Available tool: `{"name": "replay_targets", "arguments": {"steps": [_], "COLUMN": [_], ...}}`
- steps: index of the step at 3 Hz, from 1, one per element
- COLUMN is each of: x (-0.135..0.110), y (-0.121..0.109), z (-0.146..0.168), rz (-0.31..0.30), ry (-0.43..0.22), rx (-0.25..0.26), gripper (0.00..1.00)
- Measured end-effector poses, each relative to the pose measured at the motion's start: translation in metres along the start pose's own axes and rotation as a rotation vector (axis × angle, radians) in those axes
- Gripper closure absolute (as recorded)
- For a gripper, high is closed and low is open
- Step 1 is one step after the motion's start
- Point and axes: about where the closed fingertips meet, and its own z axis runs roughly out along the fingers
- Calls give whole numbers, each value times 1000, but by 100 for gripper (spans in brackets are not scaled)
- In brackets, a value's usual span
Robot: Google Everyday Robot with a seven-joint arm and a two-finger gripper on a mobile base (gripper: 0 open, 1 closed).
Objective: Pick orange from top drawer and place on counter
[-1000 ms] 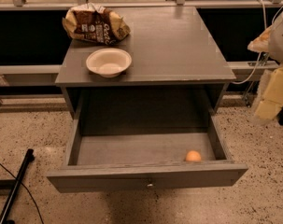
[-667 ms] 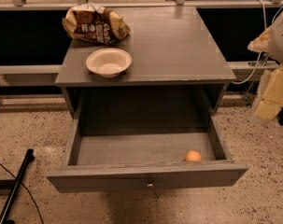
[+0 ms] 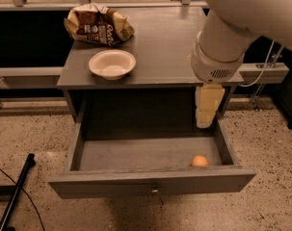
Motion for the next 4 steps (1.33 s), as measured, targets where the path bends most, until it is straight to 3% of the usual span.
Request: {"name": "replay_targets", "arguments": {"steps": [1,2,3,4], "x": [1,0,15,31], "y": [-5,-8,7,25], "z": [24,25,48,71], "rz": [-89,-106,-207,-346], "ry": [-33,-38,-51,-65], "rx": [31,41,13,-9], "gripper": [0,0,0,0]}}
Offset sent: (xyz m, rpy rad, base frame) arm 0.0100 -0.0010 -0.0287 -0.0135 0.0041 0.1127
